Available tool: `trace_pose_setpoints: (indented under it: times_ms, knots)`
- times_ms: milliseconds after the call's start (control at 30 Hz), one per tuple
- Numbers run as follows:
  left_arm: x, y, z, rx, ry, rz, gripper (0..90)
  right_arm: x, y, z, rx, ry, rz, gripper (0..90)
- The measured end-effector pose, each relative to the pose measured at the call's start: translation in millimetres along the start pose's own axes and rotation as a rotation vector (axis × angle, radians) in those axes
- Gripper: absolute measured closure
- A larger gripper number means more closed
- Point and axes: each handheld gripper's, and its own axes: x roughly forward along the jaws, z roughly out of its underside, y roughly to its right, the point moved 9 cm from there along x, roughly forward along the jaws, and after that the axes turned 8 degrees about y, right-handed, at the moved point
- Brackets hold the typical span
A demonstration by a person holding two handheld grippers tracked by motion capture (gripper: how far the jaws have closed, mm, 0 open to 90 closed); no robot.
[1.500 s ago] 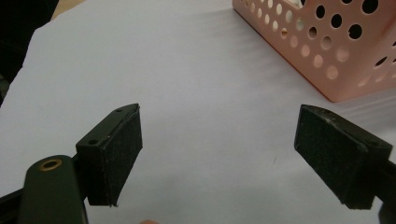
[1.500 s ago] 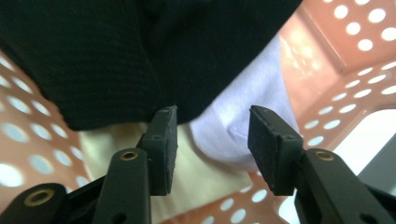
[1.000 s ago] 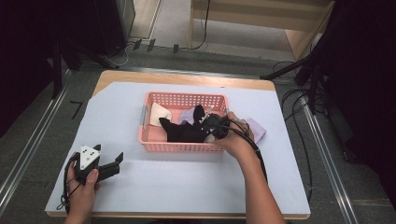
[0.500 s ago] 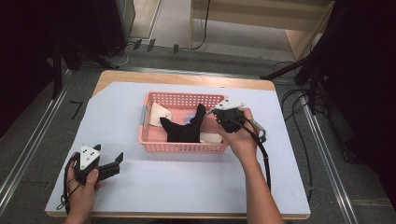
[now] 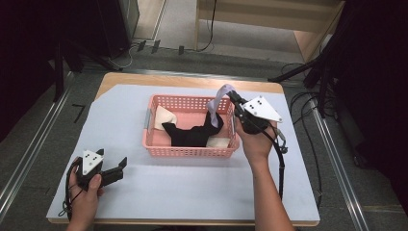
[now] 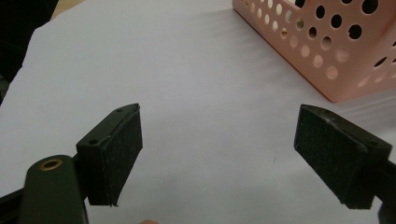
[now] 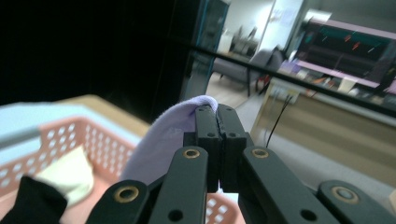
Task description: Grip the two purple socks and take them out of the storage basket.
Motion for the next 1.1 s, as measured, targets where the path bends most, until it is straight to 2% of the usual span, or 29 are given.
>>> trace_pose_setpoints:
  times_ms: [200, 267, 300, 400, 500, 667, 767, 800, 833, 867, 967, 1033, 1067, 1100]
  knots:
    - [-1.1, -0.2, -0.4, 0.004, 0.006, 0.0, 16.2, -21.7, 28.2, -18.9, 0.006, 0.089, 0.077, 89.8]
    - [-1.1, -0.2, -0.5, 0.004, 0.006, 0.0, 16.2, -25.8, 33.4, -19.9, 0.009, 0.092, 0.087, 89.8]
    - [-1.4, -0.3, -0.2, 0.005, 0.0, -0.001, 16.2, -34.9, 45.5, -21.0, 0.006, 0.103, 0.126, 89.8]
    - [-1.2, -0.5, -0.4, 0.004, 0.002, -0.004, 16.2, -49.1, 63.9, -19.7, -0.001, 0.116, 0.175, 89.8]
    - [-1.0, -0.4, -0.6, 0.001, 0.007, -0.007, 16.2, -62.7, 81.4, -10.7, -0.007, 0.105, 0.219, 89.7]
    - [-1.3, -0.5, -0.7, 0.003, 0.009, -0.008, 16.2, -82.1, 100.6, 24.0, -0.005, 0.035, 0.268, 89.7]
    - [-1.1, -0.5, -0.7, 0.002, 0.01, -0.008, 16.2, -89.4, 104.6, 48.0, 0.002, -0.014, 0.278, 89.7]
    - [-1.1, -0.5, -0.7, 0.002, 0.01, -0.008, 16.2, -89.4, 104.6, 48.0, 0.002, -0.014, 0.278, 89.7]
    - [-1.1, -0.6, -0.7, 0.003, 0.01, -0.008, 16.2, -90.4, 102.3, 63.4, 0.018, -0.052, 0.263, 88.5]
    - [-1.1, -0.6, -0.7, 0.003, 0.01, -0.009, 16.2, -89.2, 99.7, 71.0, 0.02, -0.072, 0.243, 86.4]
    - [-1.5, -1.1, -0.7, 0.004, 0.01, -0.013, 16.2, -84.8, 87.7, 91.3, 0.062, -0.13, 0.166, 67.8]
    - [-1.9, -0.9, -1.2, -0.001, 0.018, -0.013, 16.2, -86.5, 83.7, 100.8, 0.073, -0.153, 0.156, 62.0]
    - [-1.9, -0.9, -1.2, -0.001, 0.018, -0.013, 16.2, -86.5, 83.7, 100.8, 0.073, -0.153, 0.156, 62.0]
    - [-2.7, -1.1, -1.6, -0.002, 0.024, -0.016, 16.2, -91.8, 84.3, 107.7, 0.1, -0.16, 0.166, 59.0]
